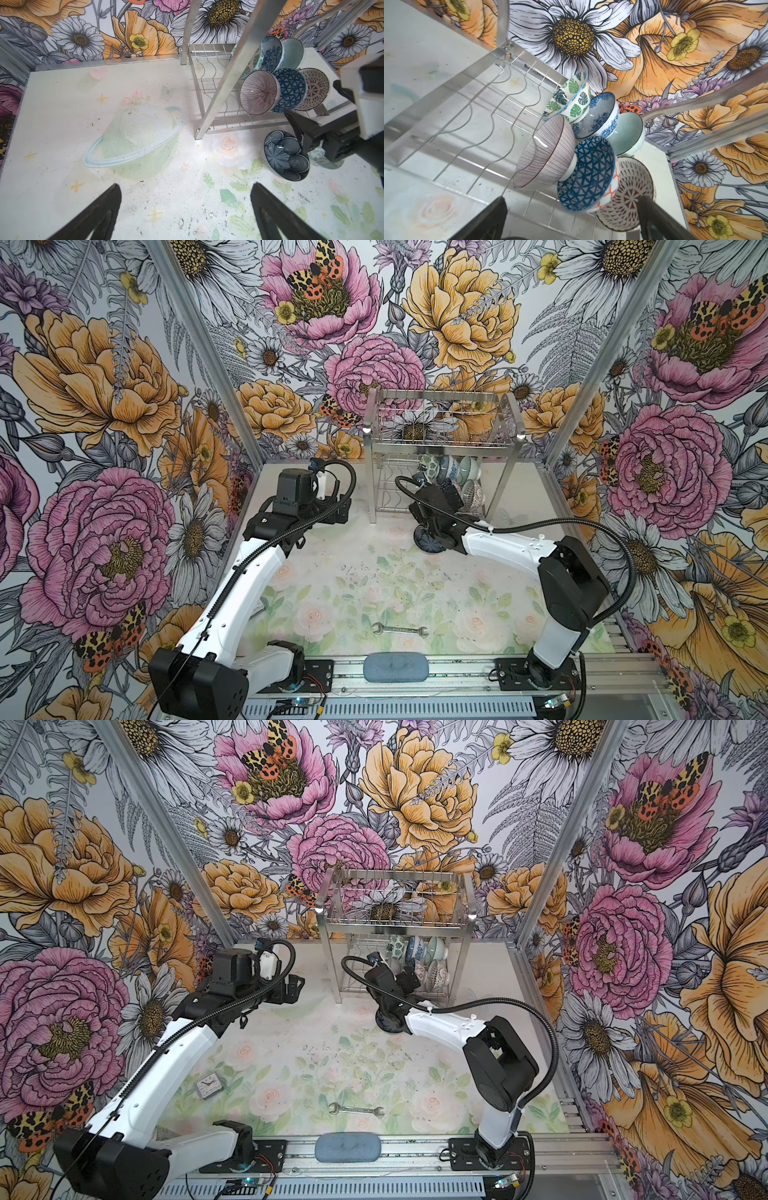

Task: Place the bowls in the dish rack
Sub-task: 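Open and withdraw the right gripper while the left moves over the dark blue flower bowl, then lower the left gripper onto the dark blue flower bowl rim and close it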

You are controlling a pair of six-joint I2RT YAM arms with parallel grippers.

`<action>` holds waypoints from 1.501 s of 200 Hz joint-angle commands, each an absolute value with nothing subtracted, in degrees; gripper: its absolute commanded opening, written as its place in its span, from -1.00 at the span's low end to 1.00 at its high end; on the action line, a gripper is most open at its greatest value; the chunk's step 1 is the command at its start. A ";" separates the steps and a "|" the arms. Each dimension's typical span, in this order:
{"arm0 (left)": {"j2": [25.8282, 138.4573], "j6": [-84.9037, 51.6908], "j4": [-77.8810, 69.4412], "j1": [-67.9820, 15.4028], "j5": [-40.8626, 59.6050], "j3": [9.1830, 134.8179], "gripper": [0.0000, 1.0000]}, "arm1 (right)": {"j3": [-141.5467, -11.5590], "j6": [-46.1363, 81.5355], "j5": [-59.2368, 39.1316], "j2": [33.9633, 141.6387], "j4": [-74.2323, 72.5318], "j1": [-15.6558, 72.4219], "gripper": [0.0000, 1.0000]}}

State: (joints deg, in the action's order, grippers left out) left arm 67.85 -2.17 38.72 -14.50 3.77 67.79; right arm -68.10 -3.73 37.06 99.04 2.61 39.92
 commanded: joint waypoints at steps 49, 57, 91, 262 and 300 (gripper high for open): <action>70.65 -15.09 28.14 -25.21 5.10 59.71 0.97 | -58.90 -1.85 30.02 86.88 0.53 39.28 0.99; 71.97 -16.59 26.40 -26.42 5.83 58.93 0.97 | -58.67 -1.72 30.12 86.39 0.60 38.91 1.00; 78.22 -18.45 22.59 -31.02 5.78 59.41 0.97 | -57.53 -0.05 29.52 83.63 0.79 37.40 0.99; 108.90 -21.05 14.33 -38.28 11.80 73.35 0.32 | -50.04 6.22 23.64 75.78 1.19 31.58 1.00; 111.50 -21.27 14.11 -38.37 12.39 74.70 0.12 | -49.79 6.32 23.54 76.31 1.12 31.35 0.99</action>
